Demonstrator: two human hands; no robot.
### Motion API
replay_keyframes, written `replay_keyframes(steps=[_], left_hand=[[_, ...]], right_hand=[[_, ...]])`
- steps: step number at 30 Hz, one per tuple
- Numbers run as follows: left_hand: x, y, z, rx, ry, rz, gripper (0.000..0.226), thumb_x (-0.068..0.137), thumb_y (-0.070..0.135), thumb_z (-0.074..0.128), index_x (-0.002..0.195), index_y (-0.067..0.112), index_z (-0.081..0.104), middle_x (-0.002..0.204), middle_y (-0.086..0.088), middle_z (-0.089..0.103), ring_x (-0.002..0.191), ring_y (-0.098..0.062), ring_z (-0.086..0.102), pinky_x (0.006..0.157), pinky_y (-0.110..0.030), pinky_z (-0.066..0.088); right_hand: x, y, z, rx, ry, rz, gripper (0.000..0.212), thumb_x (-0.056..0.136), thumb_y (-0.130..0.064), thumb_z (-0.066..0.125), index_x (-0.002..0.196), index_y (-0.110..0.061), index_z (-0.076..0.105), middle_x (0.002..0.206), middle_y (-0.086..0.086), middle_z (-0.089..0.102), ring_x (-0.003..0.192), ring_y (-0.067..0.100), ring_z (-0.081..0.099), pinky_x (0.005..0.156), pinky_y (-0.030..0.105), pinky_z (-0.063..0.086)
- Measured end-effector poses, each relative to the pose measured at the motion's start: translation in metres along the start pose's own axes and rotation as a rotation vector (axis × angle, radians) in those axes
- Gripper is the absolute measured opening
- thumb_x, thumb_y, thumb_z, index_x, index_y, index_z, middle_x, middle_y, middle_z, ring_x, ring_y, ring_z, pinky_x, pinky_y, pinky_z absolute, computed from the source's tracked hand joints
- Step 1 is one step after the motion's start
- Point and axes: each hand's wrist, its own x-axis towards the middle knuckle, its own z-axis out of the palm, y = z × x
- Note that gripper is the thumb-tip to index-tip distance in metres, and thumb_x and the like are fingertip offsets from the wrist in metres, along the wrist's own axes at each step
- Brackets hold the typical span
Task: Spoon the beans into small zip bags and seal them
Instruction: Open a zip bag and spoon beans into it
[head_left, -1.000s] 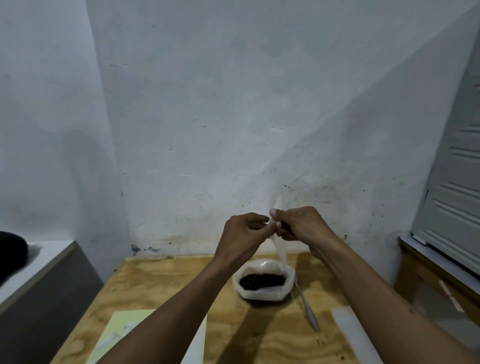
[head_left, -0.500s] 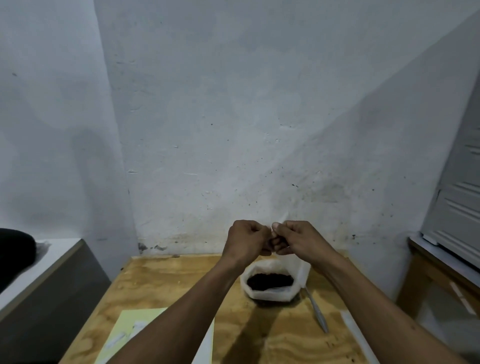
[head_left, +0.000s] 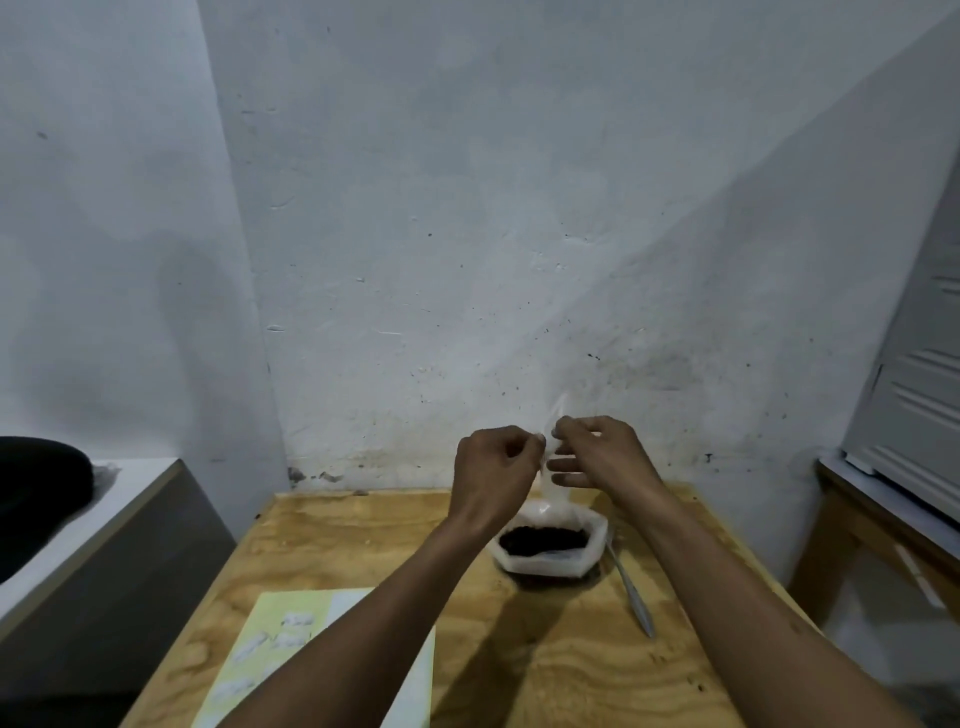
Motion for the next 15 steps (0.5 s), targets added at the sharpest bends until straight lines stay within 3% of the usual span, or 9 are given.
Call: replay_keyframes(steps=[2, 3, 5, 7, 8, 9, 11, 13, 15], left_hand=[[-0.001, -0.005, -0.006, 0.017, -0.089, 0.044, 0.023, 0.097, 0.031, 0.065, 0.093, 0.015, 0.081, 0.085, 0.001, 0.078, 0.077, -0.008, 0.07, 0.07, -0.03, 0.055], [-0.002, -0.008, -0.008, 0.026, -0.134, 0.063, 0.023, 0.096, 0.035, 0.067, 0.106, 0.018, 0.078, 0.1, 0.005, 0.077, 0.09, -0.003, 0.069, 0.075, -0.02, 0.054], [0.001, -0.015, -0.011, 0.134, -0.221, 0.125, 0.06, 0.088, 0.047, 0.074, 0.142, 0.027, 0.055, 0.144, 0.012, 0.055, 0.128, 0.002, 0.049, 0.099, -0.008, 0.038], [0.007, -0.02, -0.014, 0.319, -0.337, 0.178, 0.107, 0.078, 0.058, 0.079, 0.161, 0.028, 0.017, 0.168, 0.01, 0.011, 0.151, -0.004, 0.011, 0.12, -0.024, 0.016], [0.01, -0.019, -0.016, 0.401, -0.382, 0.206, 0.121, 0.075, 0.059, 0.08, 0.162, 0.025, 0.003, 0.169, 0.008, -0.002, 0.153, -0.006, -0.001, 0.123, -0.032, 0.007], [0.014, -0.02, -0.018, 0.453, -0.411, 0.221, 0.129, 0.073, 0.058, 0.082, 0.162, 0.022, -0.004, 0.169, 0.004, -0.003, 0.152, -0.009, -0.004, 0.125, -0.037, 0.001], [0.019, -0.023, -0.02, 0.494, -0.416, 0.236, 0.127, 0.072, 0.052, 0.085, 0.161, 0.017, 0.001, 0.157, -0.005, 0.02, 0.145, -0.018, 0.013, 0.126, -0.044, 0.011], [0.022, -0.025, -0.02, 0.535, -0.373, 0.268, 0.115, 0.07, 0.05, 0.084, 0.158, 0.018, 0.017, 0.138, -0.006, 0.035, 0.128, -0.025, 0.034, 0.112, -0.041, 0.037], [0.021, -0.026, -0.019, 0.61, -0.363, 0.308, 0.107, 0.07, 0.05, 0.084, 0.154, 0.018, 0.027, 0.132, -0.006, 0.039, 0.116, -0.024, 0.043, 0.095, -0.032, 0.044]], right_hand=[[0.0, -0.005, -0.007, 0.032, -0.046, 0.001, 0.019, 0.095, -0.012, 0.064, 0.104, 0.004, 0.069, 0.093, 0.023, 0.073, 0.073, 0.031, 0.076, 0.068, 0.038, 0.065], [0.0, -0.006, -0.01, 0.009, -0.052, -0.018, 0.018, 0.096, -0.007, 0.062, 0.104, 0.008, 0.069, 0.089, 0.024, 0.072, 0.072, 0.031, 0.075, 0.063, 0.035, 0.064], [-0.001, -0.007, -0.013, -0.044, -0.053, -0.069, 0.013, 0.093, 0.001, 0.061, 0.099, 0.003, 0.072, 0.087, 0.027, 0.072, 0.075, 0.036, 0.073, 0.064, 0.036, 0.064], [-0.002, -0.009, -0.016, -0.048, -0.107, -0.101, 0.018, 0.089, 0.004, 0.063, 0.089, -0.01, 0.075, 0.091, 0.025, 0.074, 0.08, 0.036, 0.074, 0.07, 0.038, 0.065], [-0.004, -0.01, -0.018, -0.075, -0.155, -0.123, 0.02, 0.089, 0.003, 0.064, 0.085, -0.014, 0.075, 0.084, 0.016, 0.076, 0.073, 0.025, 0.074, 0.064, 0.031, 0.063], [-0.005, -0.01, -0.019, -0.126, -0.202, -0.149, 0.021, 0.09, 0.003, 0.064, 0.084, -0.015, 0.074, 0.073, 0.004, 0.074, 0.063, 0.014, 0.07, 0.056, 0.023, 0.058], [-0.006, -0.008, -0.022, -0.239, -0.222, -0.179, 0.02, 0.091, 0.002, 0.059, 0.087, -0.012, 0.074, 0.064, -0.01, 0.065, 0.057, 0.002, 0.062, 0.053, 0.016, 0.051], [-0.002, -0.002, -0.023, -0.333, -0.168, -0.2, 0.025, 0.092, 0.002, 0.054, 0.099, -0.01, 0.076, 0.082, -0.006, 0.069, 0.076, 0.007, 0.07, 0.066, 0.023, 0.06], [0.0, 0.002, -0.023, -0.391, -0.107, -0.2, 0.03, 0.093, 0.0, 0.053, 0.11, -0.01, 0.076, 0.101, -0.001, 0.071, 0.088, 0.014, 0.071, 0.075, 0.027, 0.062]])
